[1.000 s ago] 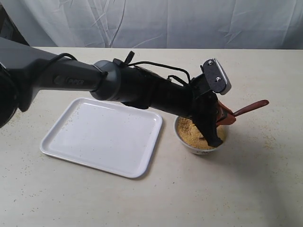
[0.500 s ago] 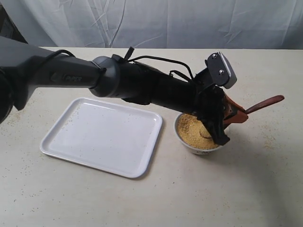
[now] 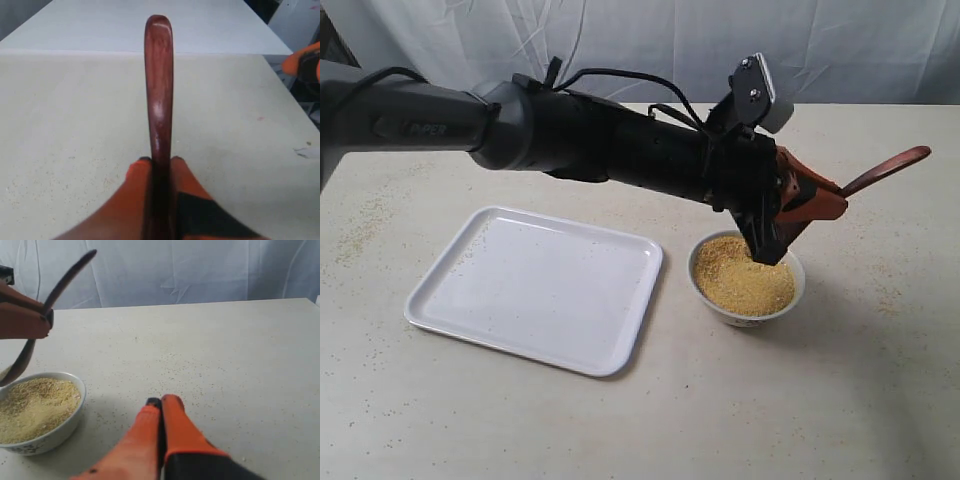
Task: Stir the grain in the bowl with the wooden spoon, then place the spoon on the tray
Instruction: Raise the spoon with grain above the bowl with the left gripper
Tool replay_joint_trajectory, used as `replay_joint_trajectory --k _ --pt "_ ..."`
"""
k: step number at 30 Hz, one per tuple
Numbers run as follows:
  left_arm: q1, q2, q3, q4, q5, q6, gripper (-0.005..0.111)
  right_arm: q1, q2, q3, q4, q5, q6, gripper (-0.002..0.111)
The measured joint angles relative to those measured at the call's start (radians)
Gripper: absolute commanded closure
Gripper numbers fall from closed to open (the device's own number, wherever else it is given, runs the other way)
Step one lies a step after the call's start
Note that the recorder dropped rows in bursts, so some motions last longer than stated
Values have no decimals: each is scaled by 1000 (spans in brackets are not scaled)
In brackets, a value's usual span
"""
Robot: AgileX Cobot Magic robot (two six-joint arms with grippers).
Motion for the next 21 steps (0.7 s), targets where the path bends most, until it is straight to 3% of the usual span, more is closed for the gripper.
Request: replay_joint_trajectory --k 10,21 --pt "52 -2 0 0 208 0 107 0 0 0 0 0 0 109" --pt "91 13 0 0 335 0 107 0 0 0 0 0 0 109"
